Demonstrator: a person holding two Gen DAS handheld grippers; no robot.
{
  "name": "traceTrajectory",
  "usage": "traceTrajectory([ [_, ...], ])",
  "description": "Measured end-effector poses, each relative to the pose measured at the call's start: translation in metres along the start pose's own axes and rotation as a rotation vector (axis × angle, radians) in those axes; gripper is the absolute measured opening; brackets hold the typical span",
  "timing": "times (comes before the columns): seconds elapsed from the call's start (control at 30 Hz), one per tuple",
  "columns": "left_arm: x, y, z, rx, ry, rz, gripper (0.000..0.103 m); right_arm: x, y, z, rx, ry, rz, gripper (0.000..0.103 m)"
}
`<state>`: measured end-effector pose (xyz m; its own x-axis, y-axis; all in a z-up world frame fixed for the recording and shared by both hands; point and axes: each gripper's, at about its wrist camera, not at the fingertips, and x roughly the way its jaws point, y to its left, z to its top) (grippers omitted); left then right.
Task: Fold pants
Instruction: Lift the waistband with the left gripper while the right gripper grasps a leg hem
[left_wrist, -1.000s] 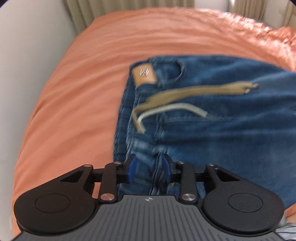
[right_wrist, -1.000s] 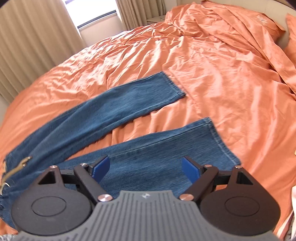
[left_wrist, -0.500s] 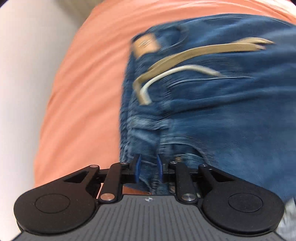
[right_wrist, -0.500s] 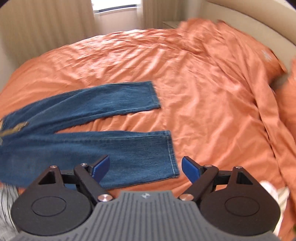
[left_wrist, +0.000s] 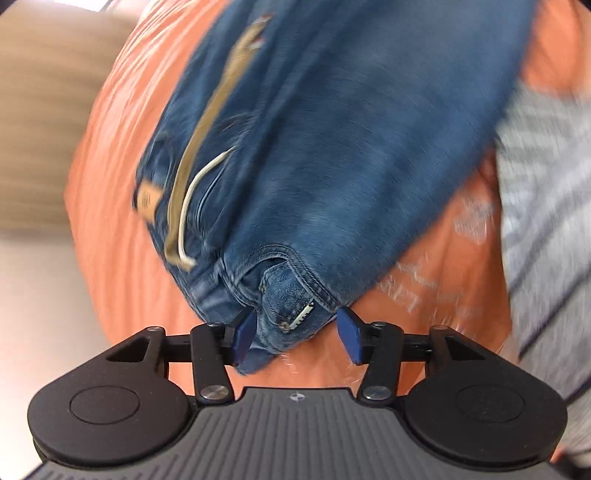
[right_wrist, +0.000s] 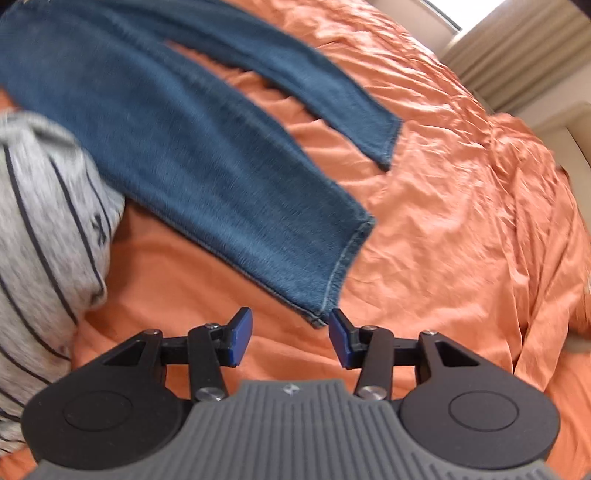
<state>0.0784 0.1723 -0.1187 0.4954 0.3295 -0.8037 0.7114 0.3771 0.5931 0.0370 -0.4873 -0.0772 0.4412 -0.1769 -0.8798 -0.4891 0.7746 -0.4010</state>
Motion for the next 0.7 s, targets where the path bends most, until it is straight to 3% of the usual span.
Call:
traceTrajectory([
  [0.1,0.009,-0.019,0.002,0.142,0.013,0.031,0.064,0.017,0.004,0.003,-0.050,0.011,0.000,0.042],
  [0.23,0.021,-0.032,0.007,0.256,0.027,0.025,0.067,0.029,0.005,0.009,-0.087,0.018,0.003,0.042],
  [0.47,0.047,-0.032,0.013,0.257,0.041,-0.053,0.067,0.035,0.017,0.011,-0.211,0.014,-0.029,0.042],
  [0.53,0.051,-0.029,0.012,0.223,0.048,-0.064,0.052,0.035,0.022,0.010,-0.247,0.007,-0.051,0.042],
  [0.57,0.053,-0.026,0.013,0.193,0.057,-0.065,0.034,0.035,0.024,0.010,-0.267,0.000,-0.065,0.042],
  [0.6,0.051,-0.023,0.012,0.156,0.047,-0.061,0.023,0.036,0.028,0.008,-0.300,-0.004,-0.084,0.042],
  [0.7,0.037,-0.005,0.008,-0.020,-0.030,-0.031,0.015,0.039,0.040,0.002,-0.404,-0.005,-0.111,0.042],
])
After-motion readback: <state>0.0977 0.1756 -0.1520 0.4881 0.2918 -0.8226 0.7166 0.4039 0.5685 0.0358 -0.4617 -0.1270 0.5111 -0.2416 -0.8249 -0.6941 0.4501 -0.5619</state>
